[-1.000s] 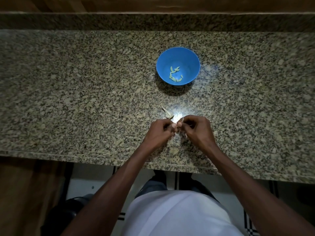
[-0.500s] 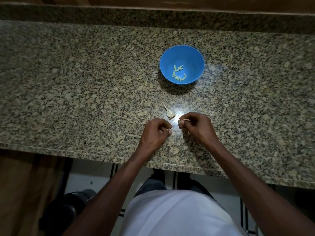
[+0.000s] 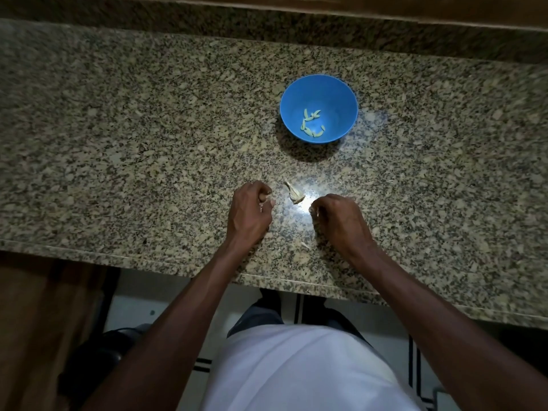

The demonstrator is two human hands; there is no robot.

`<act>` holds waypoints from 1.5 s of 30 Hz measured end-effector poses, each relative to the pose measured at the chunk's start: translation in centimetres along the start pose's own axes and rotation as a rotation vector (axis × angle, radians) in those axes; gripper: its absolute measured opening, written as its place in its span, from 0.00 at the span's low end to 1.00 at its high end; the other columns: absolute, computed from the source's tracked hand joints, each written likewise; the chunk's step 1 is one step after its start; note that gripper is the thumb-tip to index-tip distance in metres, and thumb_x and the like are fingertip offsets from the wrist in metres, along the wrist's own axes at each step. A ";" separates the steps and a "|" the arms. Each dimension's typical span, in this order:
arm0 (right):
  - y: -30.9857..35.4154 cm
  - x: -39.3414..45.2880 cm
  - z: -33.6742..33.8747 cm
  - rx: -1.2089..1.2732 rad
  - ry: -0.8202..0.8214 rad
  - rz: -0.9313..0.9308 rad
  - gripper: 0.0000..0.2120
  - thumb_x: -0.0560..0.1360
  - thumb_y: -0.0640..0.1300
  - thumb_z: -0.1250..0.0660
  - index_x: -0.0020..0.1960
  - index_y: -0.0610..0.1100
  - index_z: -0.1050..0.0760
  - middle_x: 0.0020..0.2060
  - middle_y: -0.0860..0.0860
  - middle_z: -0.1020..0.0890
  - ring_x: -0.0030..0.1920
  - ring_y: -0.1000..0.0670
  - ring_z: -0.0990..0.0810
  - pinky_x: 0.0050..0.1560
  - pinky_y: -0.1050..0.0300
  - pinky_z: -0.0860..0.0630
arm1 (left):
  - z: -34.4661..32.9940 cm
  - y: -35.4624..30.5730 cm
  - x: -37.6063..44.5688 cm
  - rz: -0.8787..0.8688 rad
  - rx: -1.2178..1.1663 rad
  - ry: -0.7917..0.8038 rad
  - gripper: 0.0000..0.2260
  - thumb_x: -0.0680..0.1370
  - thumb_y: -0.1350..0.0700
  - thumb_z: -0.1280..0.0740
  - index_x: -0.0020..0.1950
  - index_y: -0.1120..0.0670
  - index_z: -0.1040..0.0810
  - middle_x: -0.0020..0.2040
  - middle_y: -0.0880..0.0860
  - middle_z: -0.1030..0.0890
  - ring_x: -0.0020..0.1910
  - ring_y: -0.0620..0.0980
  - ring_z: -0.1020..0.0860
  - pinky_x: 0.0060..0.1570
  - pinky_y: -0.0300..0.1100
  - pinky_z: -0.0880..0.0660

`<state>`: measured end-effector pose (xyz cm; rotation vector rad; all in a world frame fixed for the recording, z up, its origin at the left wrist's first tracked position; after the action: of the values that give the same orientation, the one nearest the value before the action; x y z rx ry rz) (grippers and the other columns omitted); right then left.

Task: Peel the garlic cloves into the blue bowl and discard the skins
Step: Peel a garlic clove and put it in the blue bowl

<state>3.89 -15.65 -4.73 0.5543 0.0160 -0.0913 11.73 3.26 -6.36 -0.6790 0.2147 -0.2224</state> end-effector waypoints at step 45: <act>-0.6 -1.7 -1.9 1.259 0.033 -0.745 0.10 0.76 0.39 0.25 0.55 0.35 0.15 0.48 0.39 0.12 0.52 0.42 0.13 0.60 0.48 0.17 | -3.5 -2.9 -3.3 0.443 -0.949 0.228 0.04 0.81 0.60 0.29 0.54 0.60 0.17 0.45 0.56 0.14 0.44 0.48 0.16 0.48 0.38 0.19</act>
<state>2.12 -15.03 -6.58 1.7905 0.2084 -0.8567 7.23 -0.08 -6.79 -1.5197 0.7022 0.2584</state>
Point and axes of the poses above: each hand's wrist, its own x-axis towards the middle knuckle, its own z-axis out of the back of the hand, y = z × x, the point moved 7 cm from there along x, towards the middle knuckle
